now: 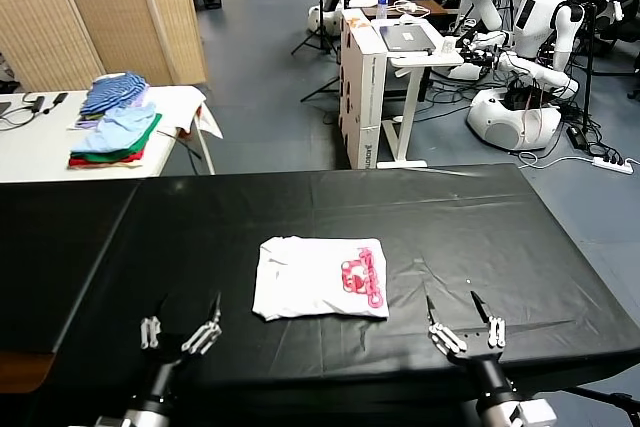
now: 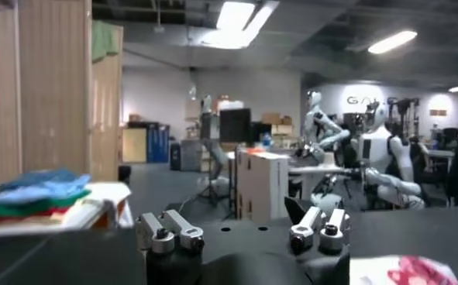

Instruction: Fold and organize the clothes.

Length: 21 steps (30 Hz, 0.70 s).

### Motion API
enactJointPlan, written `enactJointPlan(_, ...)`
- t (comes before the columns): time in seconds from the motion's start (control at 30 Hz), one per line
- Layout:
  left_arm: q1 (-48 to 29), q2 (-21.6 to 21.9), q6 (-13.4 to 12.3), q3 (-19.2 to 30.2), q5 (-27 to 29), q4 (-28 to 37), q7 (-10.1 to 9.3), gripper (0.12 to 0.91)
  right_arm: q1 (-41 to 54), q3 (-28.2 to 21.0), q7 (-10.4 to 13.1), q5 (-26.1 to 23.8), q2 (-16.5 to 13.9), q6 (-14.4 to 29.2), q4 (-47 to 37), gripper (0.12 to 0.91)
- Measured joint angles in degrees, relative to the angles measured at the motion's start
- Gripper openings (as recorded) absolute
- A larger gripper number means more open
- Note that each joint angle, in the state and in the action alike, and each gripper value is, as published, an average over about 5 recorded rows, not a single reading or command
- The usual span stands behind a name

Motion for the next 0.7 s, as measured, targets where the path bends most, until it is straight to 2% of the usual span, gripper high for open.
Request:
enactJointPlan(0.27, 0.4, -0.9, 0.1, 0.2, 0.9, 0.1, -0.11, 0.907, -0.5, -0.4, 0.0, 0.2, 0.0, 0.1, 0.0, 0.907)
enactJointPlan(0.5, 0.0, -1.2, 1.6, 0.2, 2.0, 0.6, -0.99, 0.907, -0.6, -0.3, 0.0, 0.2, 0.0, 0.0, 0.1, 0.907)
enactJointPlan(0.6, -0.1, -1.3, 2.6, 0.3, 0.9, 0.2, -0.68, 0.907, -0.7, -0.3, 0.0, 0.2, 0.0, 0.0, 0.2, 0.907)
enactJointPlan(0.7, -0.2, -1.4, 2.2, 0.6, 0.5, 0.1, -0.28, 0.907, -0.8, -0.4, -0.1, 0.1, 0.0, -0.1, 0.3, 0.907)
